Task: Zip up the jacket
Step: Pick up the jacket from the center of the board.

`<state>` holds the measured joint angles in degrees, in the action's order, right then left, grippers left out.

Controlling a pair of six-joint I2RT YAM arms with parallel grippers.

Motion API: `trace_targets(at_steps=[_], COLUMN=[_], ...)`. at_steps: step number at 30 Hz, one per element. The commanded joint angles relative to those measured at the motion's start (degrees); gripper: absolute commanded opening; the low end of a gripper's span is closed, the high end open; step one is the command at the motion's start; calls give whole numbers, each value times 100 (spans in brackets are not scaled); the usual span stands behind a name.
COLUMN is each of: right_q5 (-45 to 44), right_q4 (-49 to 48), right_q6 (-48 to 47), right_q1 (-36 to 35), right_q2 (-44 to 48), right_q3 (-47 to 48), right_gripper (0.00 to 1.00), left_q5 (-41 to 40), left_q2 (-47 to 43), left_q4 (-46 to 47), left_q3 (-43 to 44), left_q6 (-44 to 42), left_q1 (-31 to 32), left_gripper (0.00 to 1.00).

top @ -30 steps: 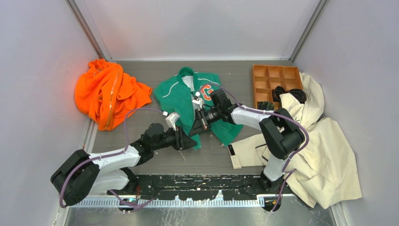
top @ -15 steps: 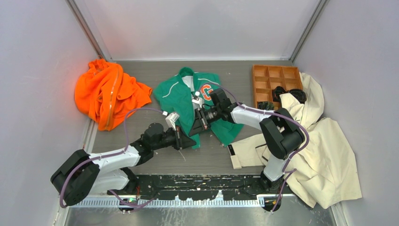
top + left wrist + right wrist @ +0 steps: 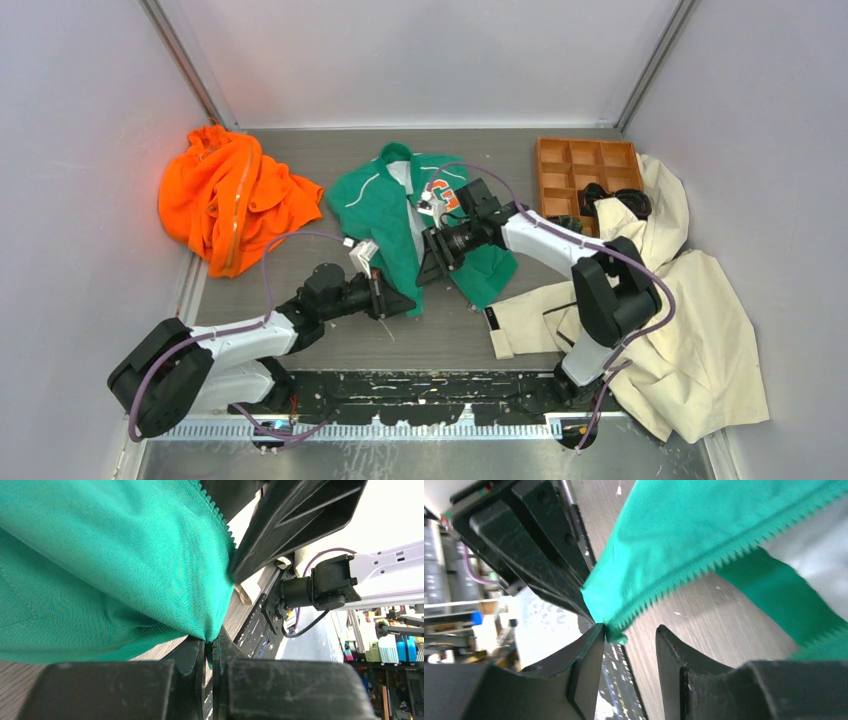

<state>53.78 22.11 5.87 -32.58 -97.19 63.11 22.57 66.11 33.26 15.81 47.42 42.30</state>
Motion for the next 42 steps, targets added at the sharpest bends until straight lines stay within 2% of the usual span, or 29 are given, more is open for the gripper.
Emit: trace_targets(at_steps=[1,5,9,13,16,20,26,32,38,42], right_q5=[-557,-1094,-2295,-3713,-4293,-4563,-4555,-4451,-4416,-4472], right_q4=[1159,1920,1962,1650,1579,1339,1268,1226,1258,1310], right_q6=[-1489,-2706,-3365,-3251,-3085,-2781,-2508,-2408,-2324,-2307], right_q1=[241,355,350,370,376,379,366,156,128,121], right_q2=[686,1357,2027,2146,1902,1659,1238,845,500,359], right_q3=[364,275,-338,-968,-1052,-1027,-927,-803,-675,-612], right_gripper=[48,53,73,86,88,89,87,80,69,57], left_q5=[71,17,53,72,76,65,88,169,204,190], left_q2=[-164,-149,-133,-183,-207,-187,-33,224,337,309], left_q4=[476,502,525,456,428,539,725,915,1118,1131], left_q3=[-49,-87,-62,-14,-4,-71,-96,-27,-76,-112], left_q6=[8,43,57,-14,-63,-53,-32,-23,22,24], left_q1=[-55,-60,-77,-86,-86,-91,-91,-91,-99,-98], left_gripper=[0,0,0,0,0,0,0,0,0,0])
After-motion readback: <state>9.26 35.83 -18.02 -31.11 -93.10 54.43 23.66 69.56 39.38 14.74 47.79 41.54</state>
